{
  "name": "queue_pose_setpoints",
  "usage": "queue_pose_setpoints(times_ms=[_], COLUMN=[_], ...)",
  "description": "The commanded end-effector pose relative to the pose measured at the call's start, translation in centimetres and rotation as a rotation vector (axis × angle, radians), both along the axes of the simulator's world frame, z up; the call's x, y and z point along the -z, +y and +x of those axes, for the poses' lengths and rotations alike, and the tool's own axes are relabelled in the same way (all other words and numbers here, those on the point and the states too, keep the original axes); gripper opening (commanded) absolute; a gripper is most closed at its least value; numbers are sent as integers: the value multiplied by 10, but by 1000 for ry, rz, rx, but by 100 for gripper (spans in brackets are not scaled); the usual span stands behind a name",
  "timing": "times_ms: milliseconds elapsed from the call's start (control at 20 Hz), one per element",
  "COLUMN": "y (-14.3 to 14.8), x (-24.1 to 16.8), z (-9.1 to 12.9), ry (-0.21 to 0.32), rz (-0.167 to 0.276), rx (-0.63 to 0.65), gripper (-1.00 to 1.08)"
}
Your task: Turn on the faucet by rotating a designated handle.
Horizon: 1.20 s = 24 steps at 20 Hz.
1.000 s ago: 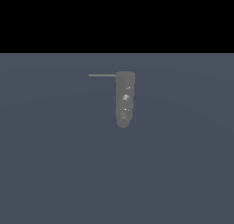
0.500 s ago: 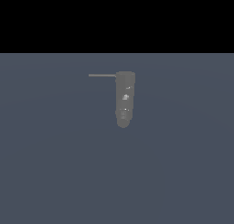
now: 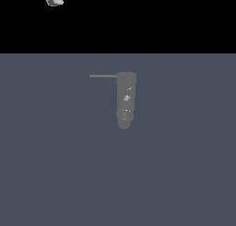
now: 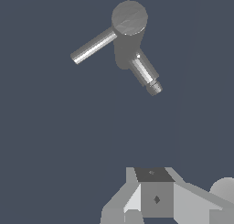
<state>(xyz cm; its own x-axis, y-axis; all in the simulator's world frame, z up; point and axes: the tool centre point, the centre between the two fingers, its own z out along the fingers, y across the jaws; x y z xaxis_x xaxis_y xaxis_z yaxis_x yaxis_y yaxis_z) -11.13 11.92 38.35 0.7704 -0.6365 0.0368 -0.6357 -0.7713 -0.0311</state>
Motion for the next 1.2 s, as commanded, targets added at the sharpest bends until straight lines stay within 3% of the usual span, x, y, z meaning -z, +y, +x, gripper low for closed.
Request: queue_pose_setpoints(times_ms=[0,1150], y=[5,16], x=[10,98], z=[13,136], ry=[2,23], rz=[3,15], rx=[52,521], gripper=[-100,-100])
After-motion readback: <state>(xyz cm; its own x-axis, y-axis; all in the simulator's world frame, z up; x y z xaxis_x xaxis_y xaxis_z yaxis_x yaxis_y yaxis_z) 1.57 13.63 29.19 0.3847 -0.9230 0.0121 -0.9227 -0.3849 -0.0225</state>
